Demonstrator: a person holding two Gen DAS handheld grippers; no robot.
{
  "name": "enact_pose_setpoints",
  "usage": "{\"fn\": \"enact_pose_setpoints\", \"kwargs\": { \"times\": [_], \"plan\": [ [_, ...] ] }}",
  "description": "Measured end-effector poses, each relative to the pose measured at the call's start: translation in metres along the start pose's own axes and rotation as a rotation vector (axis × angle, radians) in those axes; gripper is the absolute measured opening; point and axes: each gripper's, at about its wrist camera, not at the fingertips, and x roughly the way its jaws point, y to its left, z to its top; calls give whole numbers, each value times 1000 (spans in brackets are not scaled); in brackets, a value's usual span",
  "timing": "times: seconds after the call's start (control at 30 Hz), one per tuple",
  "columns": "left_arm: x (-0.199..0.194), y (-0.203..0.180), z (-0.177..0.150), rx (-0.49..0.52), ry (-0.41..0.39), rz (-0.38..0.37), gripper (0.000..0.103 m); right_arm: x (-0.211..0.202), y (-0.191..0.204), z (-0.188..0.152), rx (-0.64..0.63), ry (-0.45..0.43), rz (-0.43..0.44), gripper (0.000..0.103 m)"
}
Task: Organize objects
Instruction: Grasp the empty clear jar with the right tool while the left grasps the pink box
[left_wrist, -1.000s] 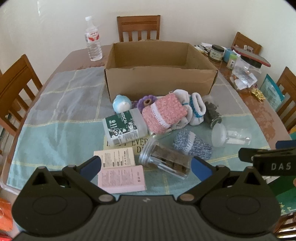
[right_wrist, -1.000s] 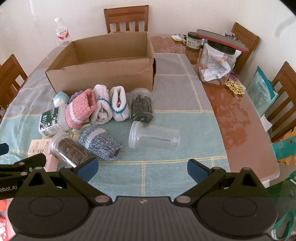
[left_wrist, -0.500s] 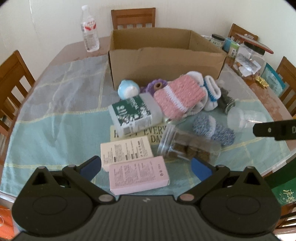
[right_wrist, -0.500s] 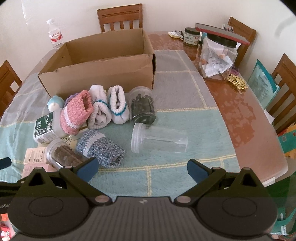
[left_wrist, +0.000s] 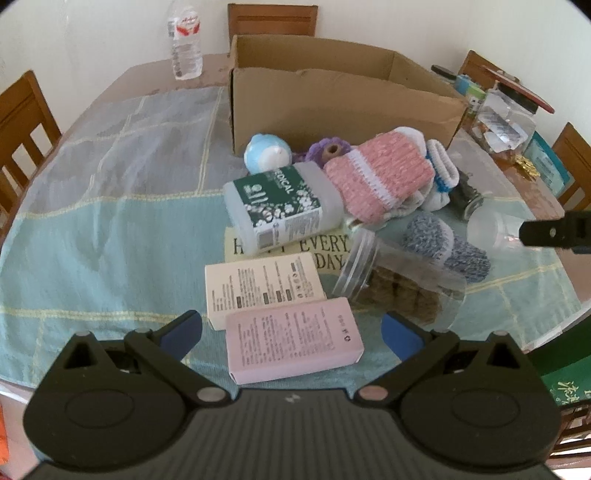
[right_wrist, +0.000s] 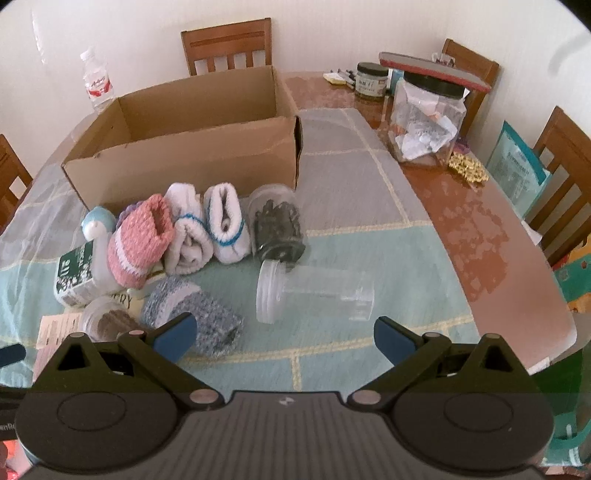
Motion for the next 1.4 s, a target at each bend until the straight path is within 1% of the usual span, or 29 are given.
{"fn": "enact_pose_setpoints", "kwargs": {
  "times": [0.17, 0.23, 0.37, 0.57, 0.83, 0.97, 1.03, 1.2, 1.3, 1.4],
  "plan": [
    [3, 4, -1, -53, 0, -7, 102, 12, -4, 11, -33, -28, -45, 103],
    [5, 5, -1, -83, 7, -10, 102, 20, -7, 17, -26, -38, -59, 103],
    [8, 2, -1, -129, 17, 7, 102, 37, -9, 27, -22, -32, -32, 103],
    [13, -8, -2, -136, 30, 59, 102, 54, -13, 26, -86, 9, -29, 103],
    [20, -13, -6, -125, 43, 126, 102, 54, -32, 17, -138, 48, 0, 103],
    [22, -17, -7, -113, 31, 148, 102, 56, -42, 13, -134, 63, 16, 103],
    [23, -20, -7, -102, 26, 158, 100, 57, -46, 13, -119, 69, 27, 103],
    [27, -27, -6, -73, 30, 147, 94, 66, -53, 13, -69, 107, 45, 103],
    [28, -28, -5, -64, 31, 151, 94, 72, -54, 14, -48, 118, 52, 103],
    [30, -27, -4, -65, 33, 142, 94, 79, -49, 16, -63, 122, 53, 103]
  ]
}}
